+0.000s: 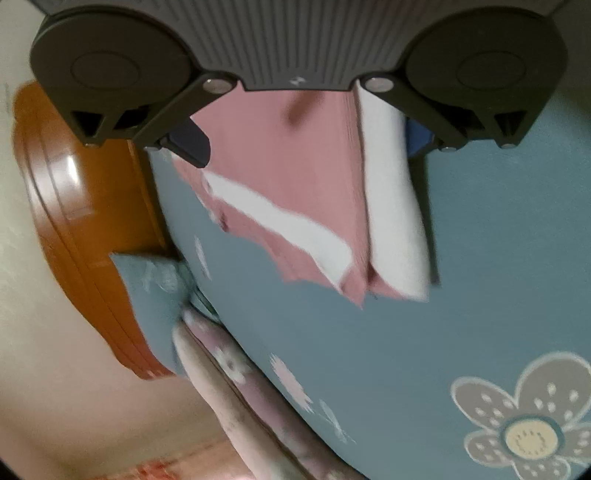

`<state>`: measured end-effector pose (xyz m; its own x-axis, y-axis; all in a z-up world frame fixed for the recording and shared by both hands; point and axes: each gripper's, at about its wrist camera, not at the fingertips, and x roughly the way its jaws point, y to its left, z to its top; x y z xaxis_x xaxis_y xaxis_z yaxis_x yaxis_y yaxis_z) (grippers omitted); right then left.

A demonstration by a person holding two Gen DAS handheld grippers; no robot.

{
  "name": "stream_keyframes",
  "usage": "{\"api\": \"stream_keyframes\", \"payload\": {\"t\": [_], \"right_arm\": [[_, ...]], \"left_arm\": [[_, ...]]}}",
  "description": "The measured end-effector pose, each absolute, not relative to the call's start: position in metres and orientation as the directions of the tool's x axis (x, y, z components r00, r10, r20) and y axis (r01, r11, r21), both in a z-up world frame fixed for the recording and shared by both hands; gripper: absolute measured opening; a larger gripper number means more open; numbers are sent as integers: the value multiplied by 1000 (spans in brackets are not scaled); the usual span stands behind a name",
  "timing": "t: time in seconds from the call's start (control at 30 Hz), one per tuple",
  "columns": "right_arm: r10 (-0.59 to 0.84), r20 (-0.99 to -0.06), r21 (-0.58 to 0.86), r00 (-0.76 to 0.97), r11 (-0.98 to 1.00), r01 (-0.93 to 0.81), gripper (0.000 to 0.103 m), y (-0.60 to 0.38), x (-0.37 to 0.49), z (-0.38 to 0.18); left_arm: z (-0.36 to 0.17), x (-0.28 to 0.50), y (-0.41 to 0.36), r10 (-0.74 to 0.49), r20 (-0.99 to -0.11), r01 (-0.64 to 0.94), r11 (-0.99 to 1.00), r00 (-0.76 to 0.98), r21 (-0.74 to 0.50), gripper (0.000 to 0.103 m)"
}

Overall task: Fold clothes
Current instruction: 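Lower both open grippers toward the folded side edge of the sweater, then slide both open grippers onto the white-and-pink folded side edge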

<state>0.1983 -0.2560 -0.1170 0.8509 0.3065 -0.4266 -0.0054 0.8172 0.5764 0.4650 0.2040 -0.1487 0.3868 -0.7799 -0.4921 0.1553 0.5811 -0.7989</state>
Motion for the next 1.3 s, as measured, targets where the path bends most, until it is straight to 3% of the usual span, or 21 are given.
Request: {"api": "stream_keyframes", "payload": {"t": [0.17, 0.37, 0.77, 0.87, 1.1, 1.3], "right_arm": [[315, -438, 536, 842, 843, -37, 88, -255, 204, -112], [350, -443, 519, 826, 851, -82, 88, -269, 235, -103], [451, -518, 713, 727, 697, 75, 89, -364, 357, -141], [524, -470, 768, 711, 640, 35, 95, -366, 375, -152], [578, -480, 764, 660, 645, -8, 97, -340, 427, -155], [648, -476, 767, 594, 636, -79, 97, -337, 403, -157]], "left_arm": [[-148, 445, 195, -796, -505, 226, 587, 333, -777, 102], [-155, 479, 189, -811, -467, 155, 543, 353, -825, 102], [-144, 491, 165, -777, -565, 236, 625, 277, -744, 102], [-141, 494, 162, -769, -582, 233, 637, 265, -735, 102], [-143, 490, 170, -782, -564, 215, 619, 267, -756, 102], [-144, 487, 177, -793, -547, 222, 603, 267, -766, 102]]}}
